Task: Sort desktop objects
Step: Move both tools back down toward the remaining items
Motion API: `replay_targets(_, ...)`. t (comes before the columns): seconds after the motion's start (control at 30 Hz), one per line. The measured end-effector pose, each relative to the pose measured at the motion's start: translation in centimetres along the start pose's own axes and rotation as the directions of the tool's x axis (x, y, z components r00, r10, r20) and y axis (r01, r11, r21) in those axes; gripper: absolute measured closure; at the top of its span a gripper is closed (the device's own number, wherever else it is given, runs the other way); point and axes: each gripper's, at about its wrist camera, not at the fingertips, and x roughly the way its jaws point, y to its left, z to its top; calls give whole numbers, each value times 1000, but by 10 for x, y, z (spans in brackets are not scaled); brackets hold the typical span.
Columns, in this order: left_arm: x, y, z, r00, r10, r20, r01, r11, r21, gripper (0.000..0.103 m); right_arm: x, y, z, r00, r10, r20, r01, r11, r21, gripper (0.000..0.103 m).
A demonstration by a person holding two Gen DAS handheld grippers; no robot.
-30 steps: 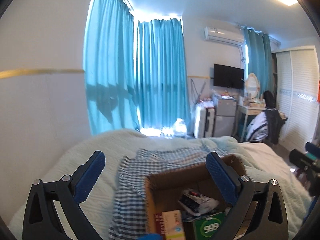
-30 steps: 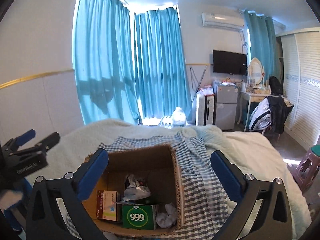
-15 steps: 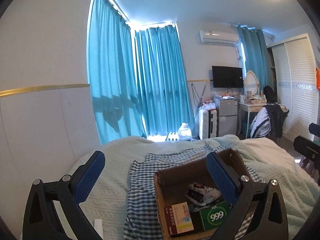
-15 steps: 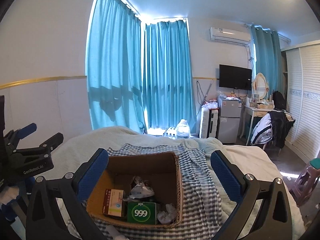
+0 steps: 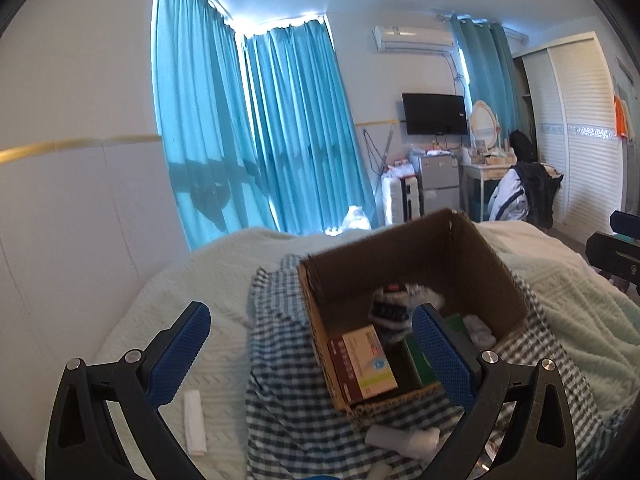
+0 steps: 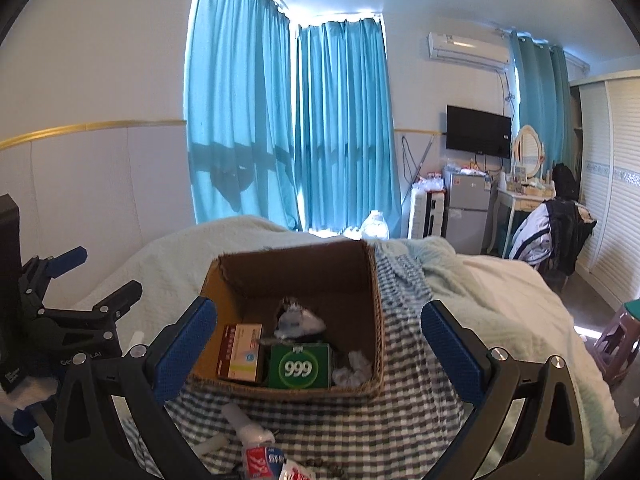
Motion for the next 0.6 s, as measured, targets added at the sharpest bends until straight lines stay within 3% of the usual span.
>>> replay_targets(0.3, 41, -8, -65, 983, -14, -182, 22, 999, 46, 8, 23, 1, -54, 993, -5, -122, 7, 1000, 17, 0)
replay_targets(0.43, 56, -9, -90, 968, -23, -250, 39, 997, 60, 9, 36, -3, -83, 980, -9, -199, 14, 1000, 27, 3)
replay_targets(0.6, 73, -16, -117, 933, -77, -351, 111, 991, 77, 9, 50, -7, -115, 958, -2, -286, 16, 999, 48, 8)
